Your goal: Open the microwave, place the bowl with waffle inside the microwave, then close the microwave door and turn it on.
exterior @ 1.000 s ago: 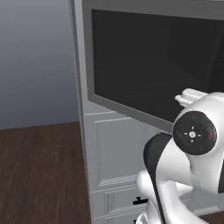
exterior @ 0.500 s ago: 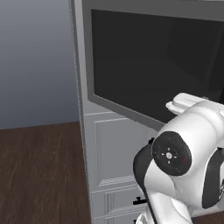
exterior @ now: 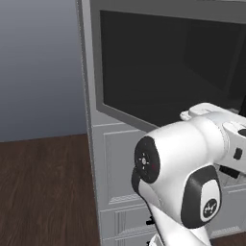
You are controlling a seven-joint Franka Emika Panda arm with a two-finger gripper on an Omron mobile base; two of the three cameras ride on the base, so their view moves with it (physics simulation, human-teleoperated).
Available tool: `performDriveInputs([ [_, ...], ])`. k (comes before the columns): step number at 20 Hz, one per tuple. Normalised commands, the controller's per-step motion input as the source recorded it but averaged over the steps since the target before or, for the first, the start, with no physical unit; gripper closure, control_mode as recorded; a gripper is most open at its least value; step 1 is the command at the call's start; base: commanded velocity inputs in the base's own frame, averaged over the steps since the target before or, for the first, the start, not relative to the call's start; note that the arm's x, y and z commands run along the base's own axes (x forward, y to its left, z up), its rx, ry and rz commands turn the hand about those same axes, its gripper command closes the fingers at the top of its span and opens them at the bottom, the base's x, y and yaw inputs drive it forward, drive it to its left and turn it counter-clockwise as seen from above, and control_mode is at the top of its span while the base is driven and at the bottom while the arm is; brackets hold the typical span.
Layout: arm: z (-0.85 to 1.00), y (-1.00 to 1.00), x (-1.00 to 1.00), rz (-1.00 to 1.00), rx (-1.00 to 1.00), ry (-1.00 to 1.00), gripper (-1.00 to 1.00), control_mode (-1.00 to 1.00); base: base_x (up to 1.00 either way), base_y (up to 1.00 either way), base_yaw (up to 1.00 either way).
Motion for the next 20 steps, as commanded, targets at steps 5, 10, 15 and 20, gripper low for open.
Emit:
performDriveInputs([
  [5,0.05,0.00,-0.81,0.00,-0.05,0.00,-1.00,-1.00,0.00,0.00,0.00],
  [10,0.00,0.00,-0.77,0.31,-0.01,0.00,-1.00,-1.00,0.00,0.00,0.00],
  [15,-0.05,0.11,-0.15,0.24,0.00,0.03,-1.00,-1.00,0.00,0.00,0.00],
  [20,-0.01,0.45,0.02,0.03,0.00,0.02,-1.00,-1.00,0.00,0.00,0.00],
])
